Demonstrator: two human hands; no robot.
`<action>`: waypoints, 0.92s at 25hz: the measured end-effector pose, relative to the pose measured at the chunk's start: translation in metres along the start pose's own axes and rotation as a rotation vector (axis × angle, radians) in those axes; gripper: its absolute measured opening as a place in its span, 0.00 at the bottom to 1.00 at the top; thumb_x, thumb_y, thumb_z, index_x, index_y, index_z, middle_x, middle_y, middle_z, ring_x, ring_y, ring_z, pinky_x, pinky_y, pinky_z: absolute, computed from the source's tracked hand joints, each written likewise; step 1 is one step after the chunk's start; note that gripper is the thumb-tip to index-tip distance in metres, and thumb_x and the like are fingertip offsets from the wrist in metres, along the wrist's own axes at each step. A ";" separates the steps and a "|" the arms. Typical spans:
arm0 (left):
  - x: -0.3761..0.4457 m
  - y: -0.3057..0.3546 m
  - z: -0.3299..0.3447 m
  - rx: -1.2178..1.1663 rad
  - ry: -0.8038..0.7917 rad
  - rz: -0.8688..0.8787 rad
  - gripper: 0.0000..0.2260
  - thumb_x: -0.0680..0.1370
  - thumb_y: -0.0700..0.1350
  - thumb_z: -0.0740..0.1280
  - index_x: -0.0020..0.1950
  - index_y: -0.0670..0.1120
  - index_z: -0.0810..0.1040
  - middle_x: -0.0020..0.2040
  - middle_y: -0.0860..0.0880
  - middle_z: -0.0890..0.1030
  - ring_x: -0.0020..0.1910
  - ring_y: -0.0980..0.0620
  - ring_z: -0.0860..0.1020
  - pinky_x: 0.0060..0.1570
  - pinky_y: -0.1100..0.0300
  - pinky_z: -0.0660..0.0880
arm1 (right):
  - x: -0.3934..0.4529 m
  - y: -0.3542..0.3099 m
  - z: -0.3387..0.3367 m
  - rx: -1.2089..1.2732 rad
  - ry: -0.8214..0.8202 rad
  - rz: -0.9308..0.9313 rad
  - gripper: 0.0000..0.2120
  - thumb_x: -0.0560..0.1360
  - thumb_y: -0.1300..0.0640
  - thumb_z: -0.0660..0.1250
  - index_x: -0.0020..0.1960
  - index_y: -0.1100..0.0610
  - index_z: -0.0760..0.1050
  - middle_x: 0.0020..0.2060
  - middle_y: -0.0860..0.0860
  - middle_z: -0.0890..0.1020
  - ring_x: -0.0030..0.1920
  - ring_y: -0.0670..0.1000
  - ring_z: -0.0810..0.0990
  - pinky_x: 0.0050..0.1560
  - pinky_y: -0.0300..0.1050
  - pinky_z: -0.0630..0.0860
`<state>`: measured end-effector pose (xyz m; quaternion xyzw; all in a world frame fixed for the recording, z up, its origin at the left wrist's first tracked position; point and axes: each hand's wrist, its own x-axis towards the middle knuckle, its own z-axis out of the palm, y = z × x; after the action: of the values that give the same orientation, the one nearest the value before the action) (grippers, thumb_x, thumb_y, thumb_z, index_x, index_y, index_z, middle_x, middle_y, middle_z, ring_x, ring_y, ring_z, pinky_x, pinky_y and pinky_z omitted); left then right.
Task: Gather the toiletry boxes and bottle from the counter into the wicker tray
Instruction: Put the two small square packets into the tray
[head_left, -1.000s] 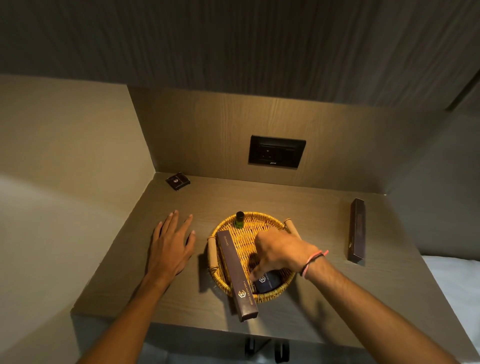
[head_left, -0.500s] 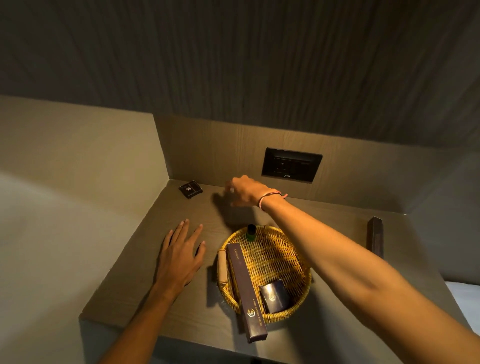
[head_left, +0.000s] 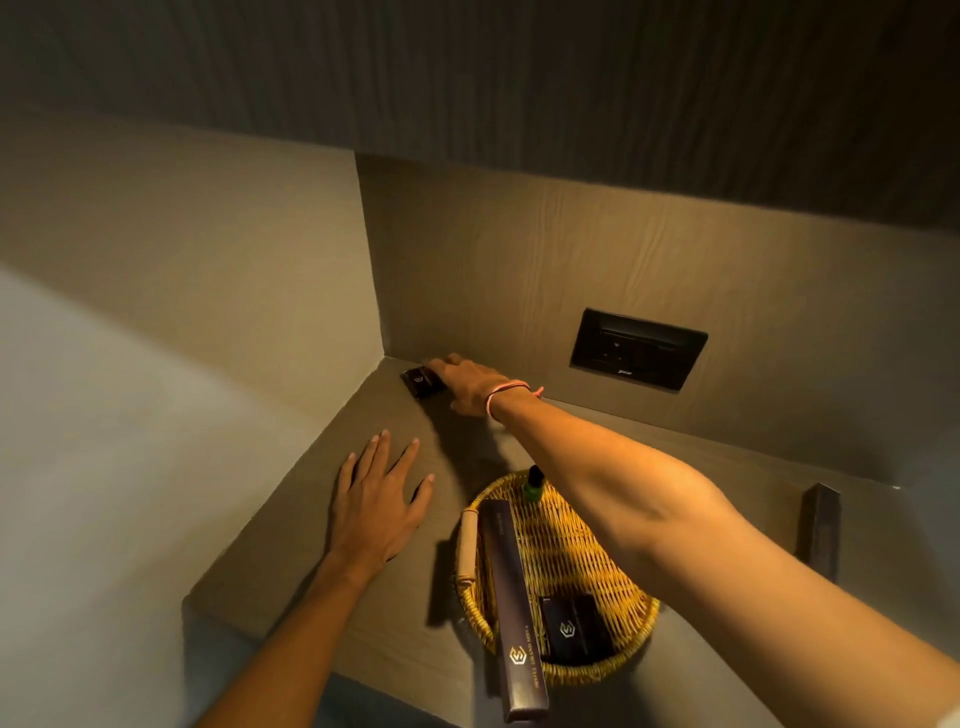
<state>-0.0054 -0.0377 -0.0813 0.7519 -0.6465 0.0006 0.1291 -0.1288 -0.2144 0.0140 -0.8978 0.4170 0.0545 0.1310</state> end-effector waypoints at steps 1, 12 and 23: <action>0.000 0.001 0.001 0.005 0.010 -0.007 0.29 0.78 0.65 0.48 0.78 0.56 0.57 0.79 0.44 0.61 0.79 0.48 0.57 0.75 0.46 0.57 | 0.006 -0.004 -0.001 -0.022 0.001 -0.026 0.39 0.73 0.70 0.68 0.79 0.53 0.56 0.74 0.59 0.66 0.70 0.64 0.70 0.67 0.57 0.73; 0.000 0.002 0.003 0.030 0.030 -0.112 0.32 0.77 0.68 0.46 0.78 0.56 0.57 0.80 0.43 0.59 0.79 0.48 0.56 0.76 0.44 0.55 | 0.014 -0.014 0.000 -0.181 0.055 -0.050 0.19 0.77 0.63 0.68 0.68 0.58 0.73 0.63 0.60 0.77 0.61 0.62 0.78 0.58 0.55 0.77; 0.001 0.000 0.000 0.017 -0.021 -0.080 0.33 0.77 0.69 0.46 0.78 0.55 0.55 0.80 0.43 0.57 0.80 0.47 0.53 0.77 0.43 0.52 | -0.008 0.005 0.014 -0.074 0.026 0.002 0.22 0.74 0.54 0.73 0.65 0.57 0.73 0.60 0.60 0.78 0.58 0.61 0.78 0.50 0.52 0.75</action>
<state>-0.0057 -0.0385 -0.0814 0.7782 -0.6172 -0.0071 0.1157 -0.1374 -0.2079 0.0016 -0.9022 0.4172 0.0582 0.0925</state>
